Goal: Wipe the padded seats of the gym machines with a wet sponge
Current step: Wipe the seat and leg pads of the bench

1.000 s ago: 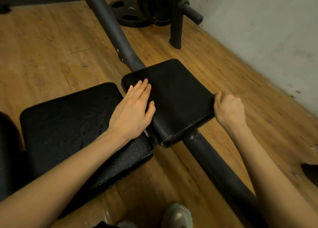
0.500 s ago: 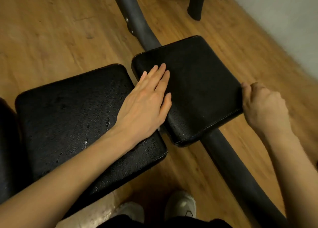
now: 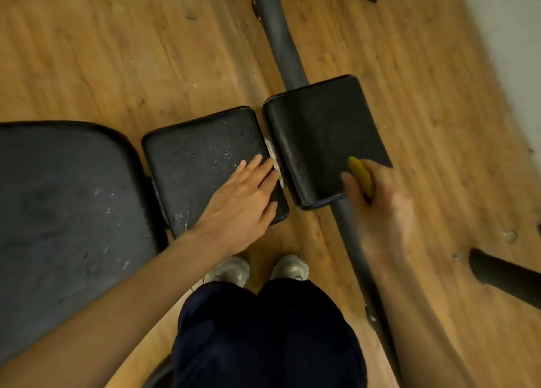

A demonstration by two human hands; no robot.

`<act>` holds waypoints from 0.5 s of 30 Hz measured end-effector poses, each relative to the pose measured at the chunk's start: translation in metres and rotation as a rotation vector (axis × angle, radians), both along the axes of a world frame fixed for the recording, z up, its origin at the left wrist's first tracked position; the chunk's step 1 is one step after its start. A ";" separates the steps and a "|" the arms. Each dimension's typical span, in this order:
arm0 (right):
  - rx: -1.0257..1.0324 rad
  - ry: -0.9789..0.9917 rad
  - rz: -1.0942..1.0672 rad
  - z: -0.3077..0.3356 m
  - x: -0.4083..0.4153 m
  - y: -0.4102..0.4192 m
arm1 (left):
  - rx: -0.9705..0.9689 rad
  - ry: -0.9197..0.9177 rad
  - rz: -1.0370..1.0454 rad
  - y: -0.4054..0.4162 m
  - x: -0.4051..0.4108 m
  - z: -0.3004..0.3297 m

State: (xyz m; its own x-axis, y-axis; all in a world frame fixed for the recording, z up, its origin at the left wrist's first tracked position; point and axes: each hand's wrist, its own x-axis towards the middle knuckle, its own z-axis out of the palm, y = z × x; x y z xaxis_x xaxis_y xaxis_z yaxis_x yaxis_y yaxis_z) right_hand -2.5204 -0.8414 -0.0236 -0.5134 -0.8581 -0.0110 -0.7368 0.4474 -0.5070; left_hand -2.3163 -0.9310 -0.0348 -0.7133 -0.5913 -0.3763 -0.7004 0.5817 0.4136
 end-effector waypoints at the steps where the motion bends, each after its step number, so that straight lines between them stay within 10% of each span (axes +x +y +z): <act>1: 0.010 -0.014 0.042 0.012 0.013 -0.001 | 0.022 -0.030 0.014 0.006 0.010 0.016; 15: 0.304 0.133 0.746 0.190 0.131 0.011 | 0.204 -0.169 0.558 0.097 0.149 0.220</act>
